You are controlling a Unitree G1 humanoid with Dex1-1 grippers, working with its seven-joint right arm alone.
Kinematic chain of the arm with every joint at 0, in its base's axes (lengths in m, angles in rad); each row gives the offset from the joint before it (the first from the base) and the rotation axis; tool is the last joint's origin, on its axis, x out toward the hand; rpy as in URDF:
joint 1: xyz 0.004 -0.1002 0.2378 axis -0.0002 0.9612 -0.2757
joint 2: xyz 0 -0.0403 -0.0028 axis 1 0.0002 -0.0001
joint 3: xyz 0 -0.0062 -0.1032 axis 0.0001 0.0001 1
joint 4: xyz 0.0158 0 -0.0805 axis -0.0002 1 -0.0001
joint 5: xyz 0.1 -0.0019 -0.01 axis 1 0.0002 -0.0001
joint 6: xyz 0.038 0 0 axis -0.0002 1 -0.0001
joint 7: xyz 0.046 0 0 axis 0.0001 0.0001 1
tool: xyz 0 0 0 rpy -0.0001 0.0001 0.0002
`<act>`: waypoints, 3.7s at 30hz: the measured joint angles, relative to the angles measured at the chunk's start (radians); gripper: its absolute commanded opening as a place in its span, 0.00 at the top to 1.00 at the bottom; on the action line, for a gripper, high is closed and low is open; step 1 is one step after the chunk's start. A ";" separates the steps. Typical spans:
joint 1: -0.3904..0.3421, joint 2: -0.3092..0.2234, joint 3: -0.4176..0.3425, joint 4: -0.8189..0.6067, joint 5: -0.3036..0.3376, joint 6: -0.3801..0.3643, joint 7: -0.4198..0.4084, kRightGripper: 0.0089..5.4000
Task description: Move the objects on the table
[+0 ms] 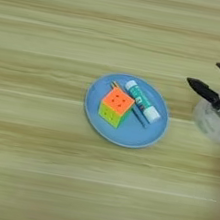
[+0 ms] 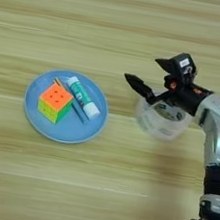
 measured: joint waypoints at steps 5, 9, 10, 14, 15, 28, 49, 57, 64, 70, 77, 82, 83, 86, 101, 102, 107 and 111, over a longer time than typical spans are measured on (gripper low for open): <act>0.065 0.001 0.051 -0.107 0.003 0.017 0.073 0.01; 0.093 -0.002 0.061 -0.145 0.009 0.017 0.120 0.01; 0.098 -0.002 0.067 -0.149 0.008 0.014 0.125 0.01; 0.128 -0.005 0.108 -0.186 -0.016 -0.025 0.148 0.01; 0.128 -0.005 0.121 -0.192 -0.024 -0.028 0.151 0.01; 0.041 0.001 0.268 -0.165 -0.129 -0.068 0.182 0.01; 0.030 0.066 0.403 -0.100 -0.256 -0.110 0.162 0.01; 0.037 0.064 0.419 -0.122 -0.257 -0.127 0.192 0.01; 0.039 0.060 0.421 -0.123 -0.257 -0.136 0.214 0.01; 0.053 0.045 0.425 -0.129 -0.257 -0.154 0.242 0.01; 0.056 0.032 0.432 -0.133 -0.266 -0.175 0.255 0.01; 0.062 0.016 0.439 -0.137 -0.268 -0.208 0.285 0.01; 0.068 0.010 0.439 -0.140 -0.268 -0.222 0.297 0.01; 0.073 -0.003 0.439 -0.139 -0.267 -0.238 0.307 0.01; 0.118 -0.030 0.439 -0.177 -0.229 -0.267 0.418 0.01; 0.120 -0.037 0.439 -0.182 -0.225 -0.267 0.430 0.01; 0.127 -0.048 0.434 -0.194 -0.210 -0.267 0.451 0.01; 0.135 -0.054 0.430 -0.213 -0.201 -0.267 0.468 0.01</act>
